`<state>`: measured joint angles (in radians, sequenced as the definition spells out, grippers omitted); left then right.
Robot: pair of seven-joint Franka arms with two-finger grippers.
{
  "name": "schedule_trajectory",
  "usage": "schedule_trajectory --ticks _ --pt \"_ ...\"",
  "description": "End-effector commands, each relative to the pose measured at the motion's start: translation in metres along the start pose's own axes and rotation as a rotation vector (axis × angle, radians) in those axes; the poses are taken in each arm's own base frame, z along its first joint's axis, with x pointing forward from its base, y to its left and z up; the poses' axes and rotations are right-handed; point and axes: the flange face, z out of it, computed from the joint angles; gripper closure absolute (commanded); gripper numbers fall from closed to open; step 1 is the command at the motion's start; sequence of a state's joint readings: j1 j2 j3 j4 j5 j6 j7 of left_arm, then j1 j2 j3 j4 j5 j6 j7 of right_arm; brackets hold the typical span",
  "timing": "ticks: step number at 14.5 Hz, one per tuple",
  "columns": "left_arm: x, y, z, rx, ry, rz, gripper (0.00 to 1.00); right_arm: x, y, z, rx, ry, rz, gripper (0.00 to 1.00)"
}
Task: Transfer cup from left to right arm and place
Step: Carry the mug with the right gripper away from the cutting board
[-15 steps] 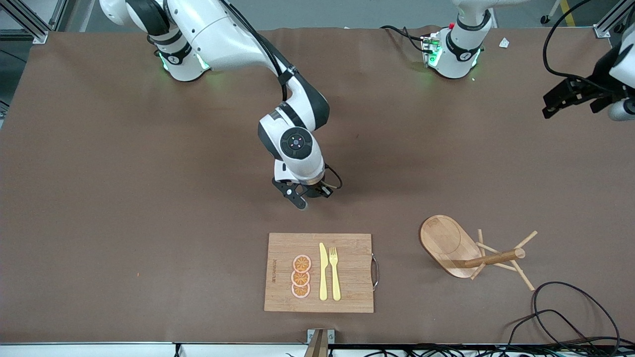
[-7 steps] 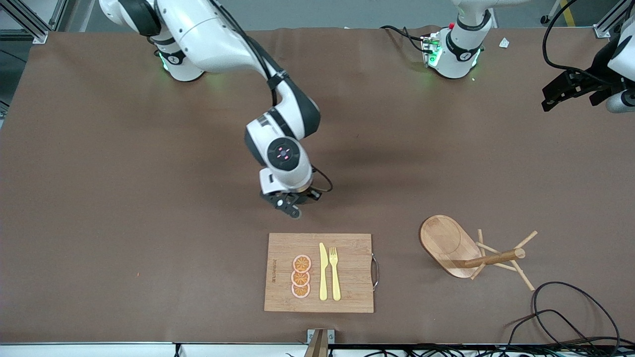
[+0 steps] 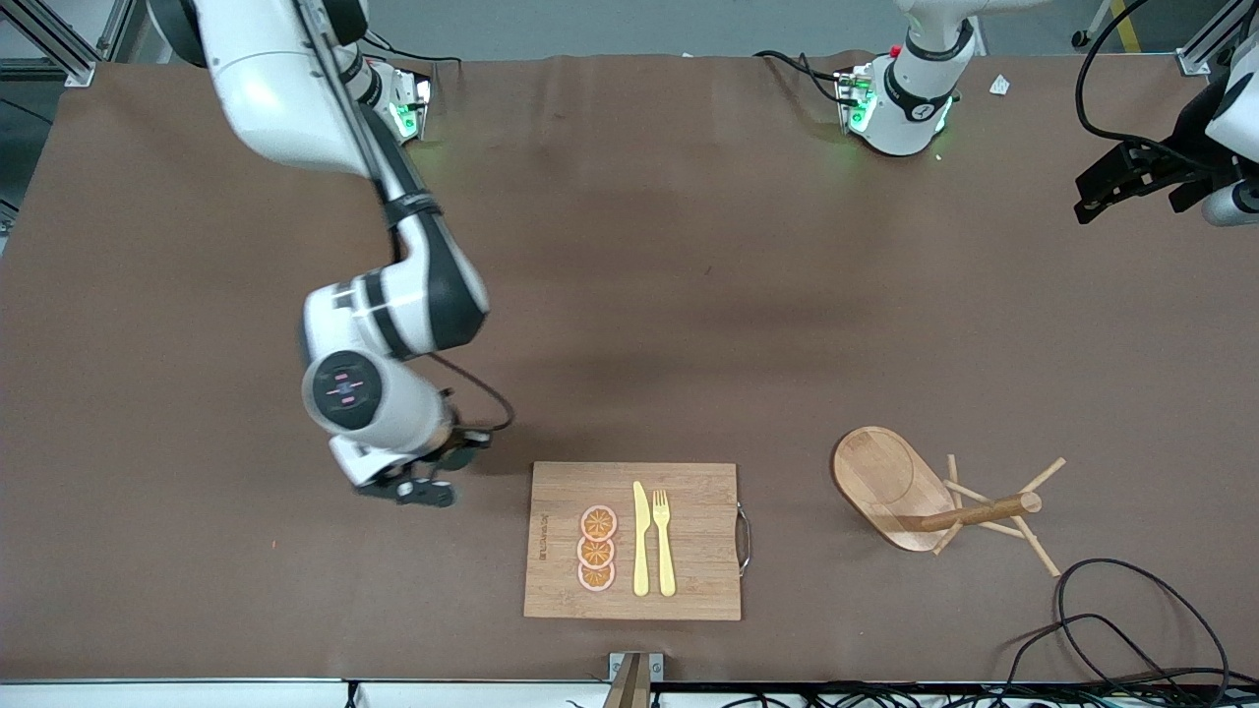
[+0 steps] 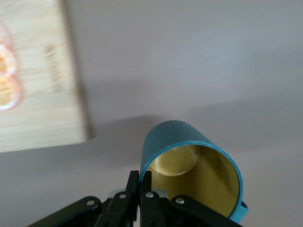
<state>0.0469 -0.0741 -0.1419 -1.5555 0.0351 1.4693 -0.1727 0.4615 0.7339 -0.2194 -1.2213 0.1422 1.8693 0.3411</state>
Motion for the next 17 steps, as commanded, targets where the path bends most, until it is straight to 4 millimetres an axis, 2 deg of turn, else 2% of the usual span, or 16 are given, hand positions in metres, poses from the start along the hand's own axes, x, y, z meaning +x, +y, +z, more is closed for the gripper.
schedule_trajectory --ticks 1,4,8,12,13,14,15,16,17 --pt "0.006 0.007 0.007 -0.042 -0.002 0.023 0.00 0.015 0.065 0.020 -0.057 0.019 -0.058 1.00" --pt "0.005 0.008 0.006 -0.055 -0.006 0.025 0.00 0.035 0.150 0.047 -0.055 0.065 -0.116 1.00" --pt "0.002 0.009 0.004 -0.051 -0.010 0.029 0.00 0.044 0.221 0.061 -0.028 0.072 -0.124 1.00" --pt "0.001 0.010 0.005 -0.035 -0.013 0.033 0.00 0.036 0.248 0.083 0.057 0.030 -0.131 0.99" --pt "0.000 0.017 0.005 -0.025 -0.011 0.045 0.00 0.034 0.252 0.082 0.059 0.028 -0.123 0.97" --pt "-0.001 0.018 0.004 -0.018 -0.009 0.049 0.00 0.034 0.254 0.082 0.062 0.025 -0.116 0.90" --pt "-0.001 0.017 0.004 -0.017 -0.007 0.048 0.00 0.035 0.255 0.080 0.065 0.027 -0.109 0.72" --pt "0.000 0.017 0.005 -0.017 -0.008 0.046 0.00 0.037 0.258 0.074 0.067 0.036 -0.104 0.39" --pt "0.000 0.018 0.005 -0.017 -0.008 0.046 0.00 0.040 0.263 0.059 0.066 0.062 -0.100 0.14"
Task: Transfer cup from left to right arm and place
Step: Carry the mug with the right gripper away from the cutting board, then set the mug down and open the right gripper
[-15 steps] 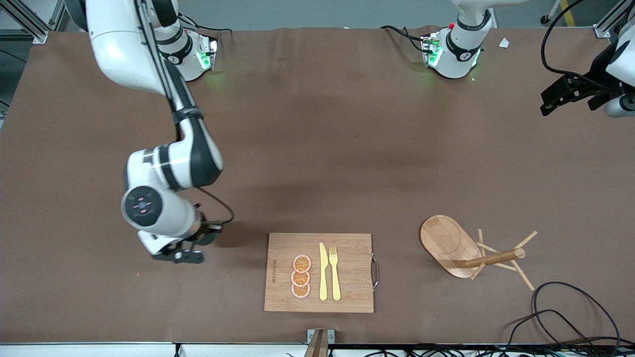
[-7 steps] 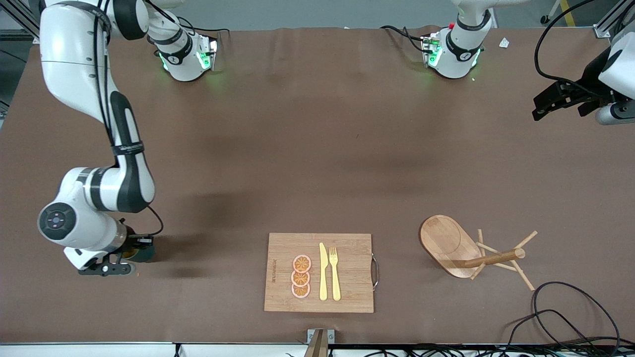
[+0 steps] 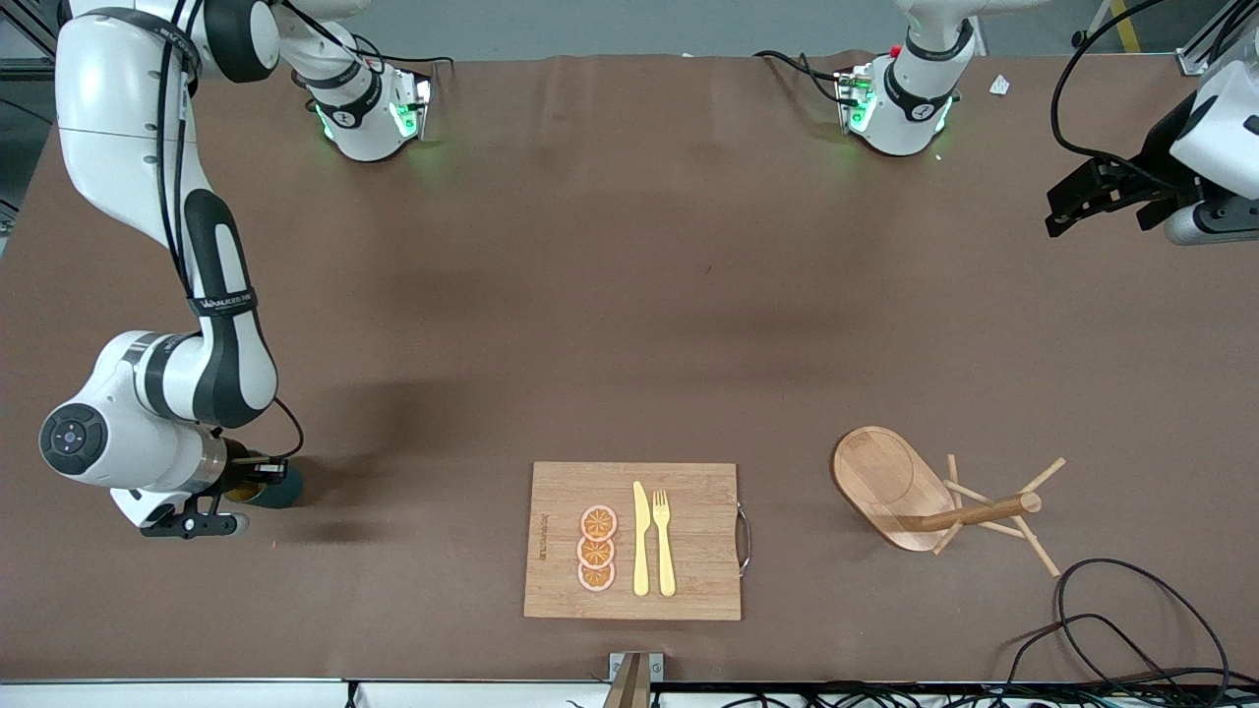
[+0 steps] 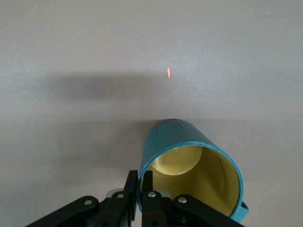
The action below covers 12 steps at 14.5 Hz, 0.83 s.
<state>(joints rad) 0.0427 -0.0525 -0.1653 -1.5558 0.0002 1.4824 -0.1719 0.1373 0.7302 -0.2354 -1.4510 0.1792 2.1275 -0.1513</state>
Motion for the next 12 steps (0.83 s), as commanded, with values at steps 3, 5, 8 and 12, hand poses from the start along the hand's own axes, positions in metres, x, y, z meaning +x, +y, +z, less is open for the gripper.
schedule_trajectory --ticks 3,5,8,12 --pt "-0.005 -0.005 -0.004 0.016 0.005 0.006 0.00 -0.001 0.011 -0.088 0.026 0.123 -0.003 0.00" --pt "-0.006 -0.006 -0.009 0.013 0.015 0.008 0.00 -0.004 0.014 -0.127 0.008 0.173 -0.014 0.00" --pt "-0.006 -0.004 -0.008 0.013 0.017 0.008 0.00 -0.022 0.022 -0.197 -0.041 0.223 -0.050 0.00" --pt "-0.007 -0.003 -0.010 0.016 0.016 0.014 0.00 -0.060 0.028 -0.263 -0.007 0.174 -0.028 0.00"
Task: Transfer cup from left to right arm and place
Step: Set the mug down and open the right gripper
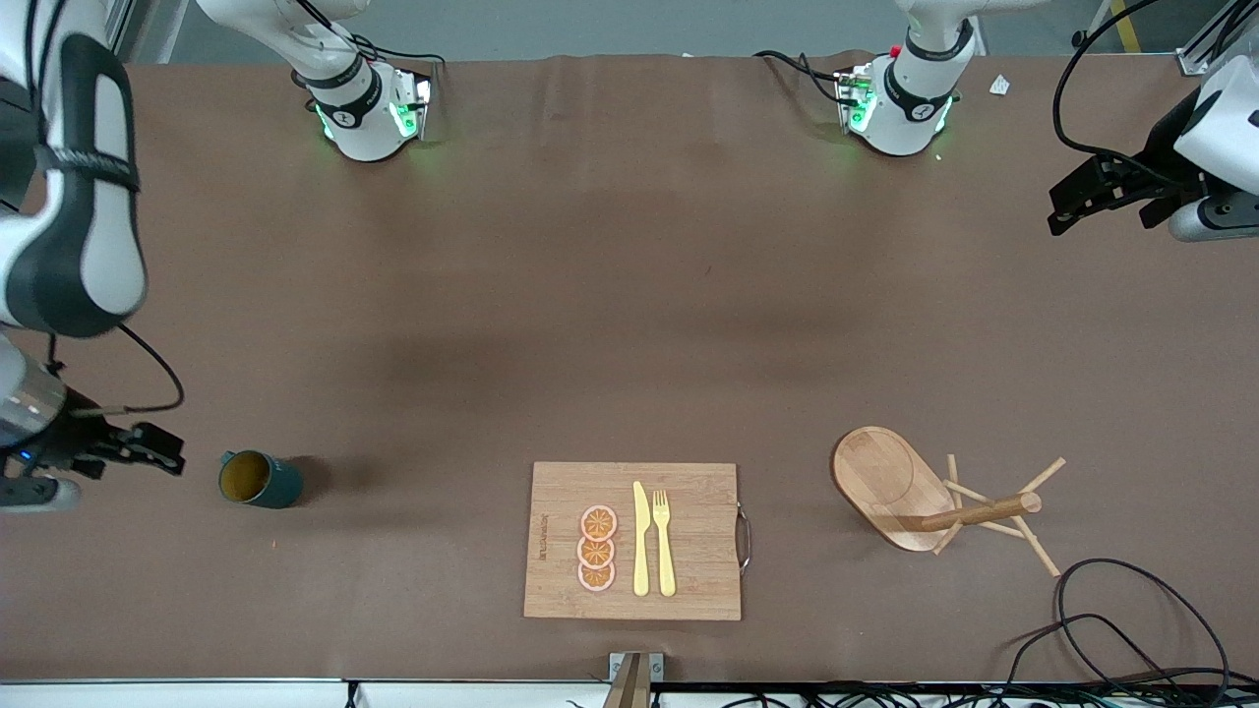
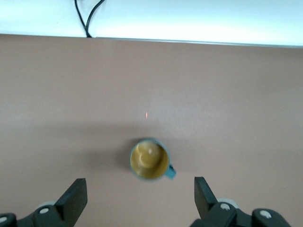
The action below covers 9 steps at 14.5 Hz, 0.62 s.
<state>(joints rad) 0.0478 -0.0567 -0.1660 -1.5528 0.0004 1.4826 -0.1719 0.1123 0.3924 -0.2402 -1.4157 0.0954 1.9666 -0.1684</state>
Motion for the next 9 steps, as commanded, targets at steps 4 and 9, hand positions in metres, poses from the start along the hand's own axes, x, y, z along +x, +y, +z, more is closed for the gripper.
schedule_trajectory --ticks 4,9 --pt "-0.009 -0.002 -0.011 0.022 0.017 0.015 0.00 -0.046 0.004 -0.095 0.039 -0.049 0.121 0.00" --pt "-0.012 -0.006 -0.016 0.027 0.021 0.011 0.00 -0.078 0.002 -0.157 0.024 -0.070 0.110 0.00"
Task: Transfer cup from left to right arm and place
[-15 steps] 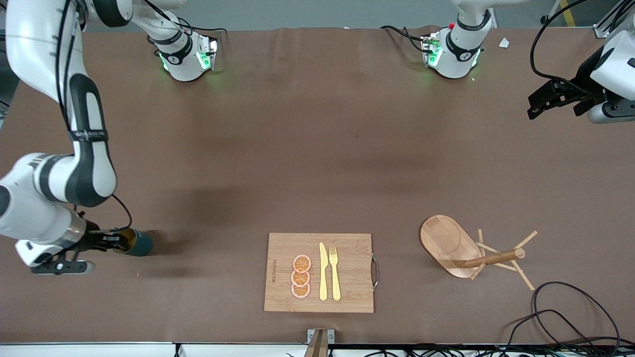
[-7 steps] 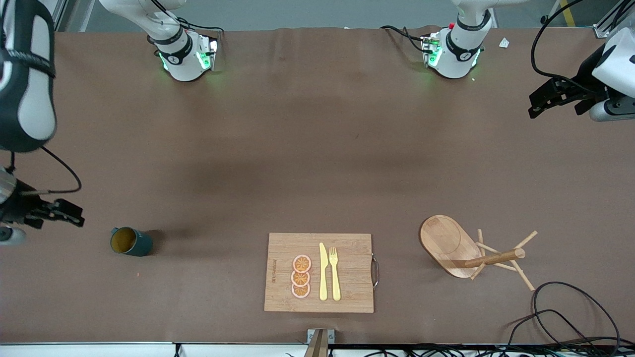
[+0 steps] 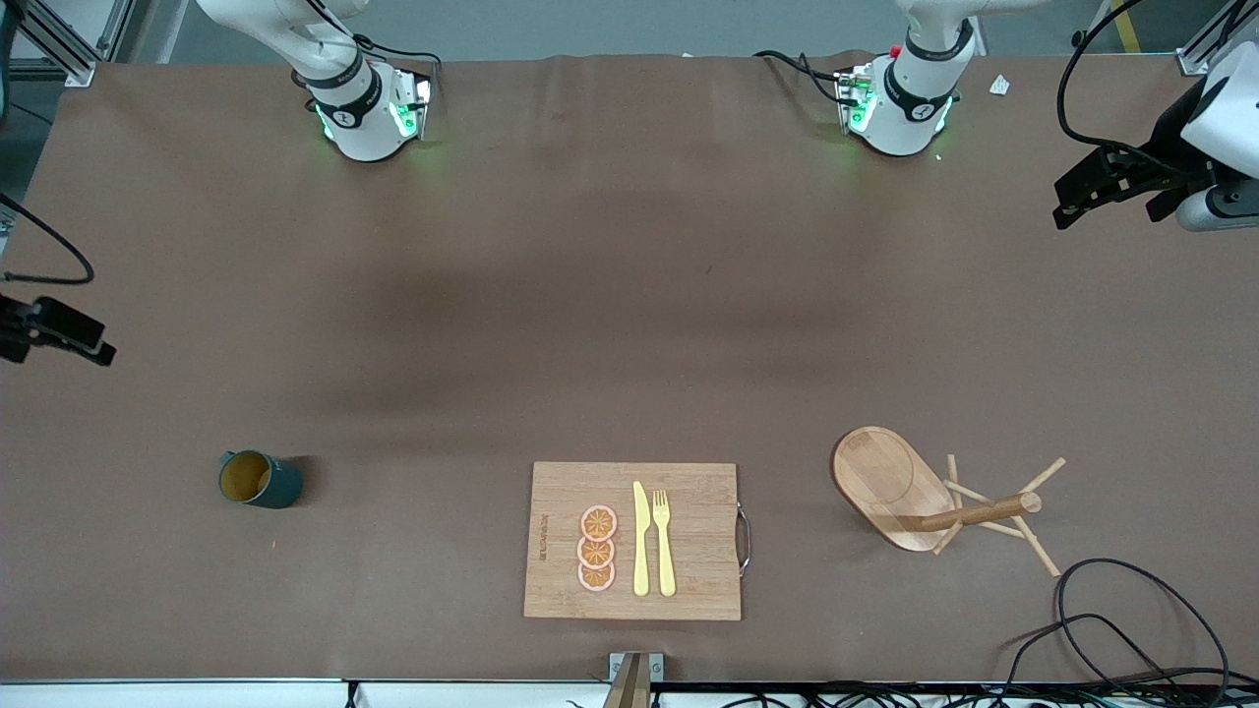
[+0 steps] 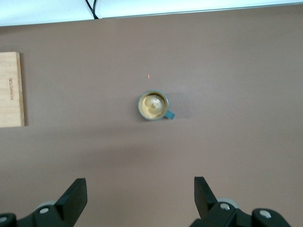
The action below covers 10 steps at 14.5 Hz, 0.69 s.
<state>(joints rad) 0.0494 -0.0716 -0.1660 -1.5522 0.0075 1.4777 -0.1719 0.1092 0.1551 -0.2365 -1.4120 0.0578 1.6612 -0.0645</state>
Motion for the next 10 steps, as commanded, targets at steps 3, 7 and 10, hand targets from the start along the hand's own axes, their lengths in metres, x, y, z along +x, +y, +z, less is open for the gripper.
schedule_trajectory --ticks 3,7,10 --pt "-0.007 -0.003 -0.008 0.019 0.006 0.033 0.00 -0.034 0.000 -0.041 -0.001 -0.002 0.011 0.00" --pt "-0.005 -0.003 -0.012 0.017 0.015 0.042 0.00 -0.043 -0.007 -0.057 -0.029 -0.003 -0.007 0.00" --pt "-0.004 -0.005 -0.012 0.016 0.016 0.057 0.00 -0.046 -0.010 -0.066 -0.033 -0.010 0.009 0.00"
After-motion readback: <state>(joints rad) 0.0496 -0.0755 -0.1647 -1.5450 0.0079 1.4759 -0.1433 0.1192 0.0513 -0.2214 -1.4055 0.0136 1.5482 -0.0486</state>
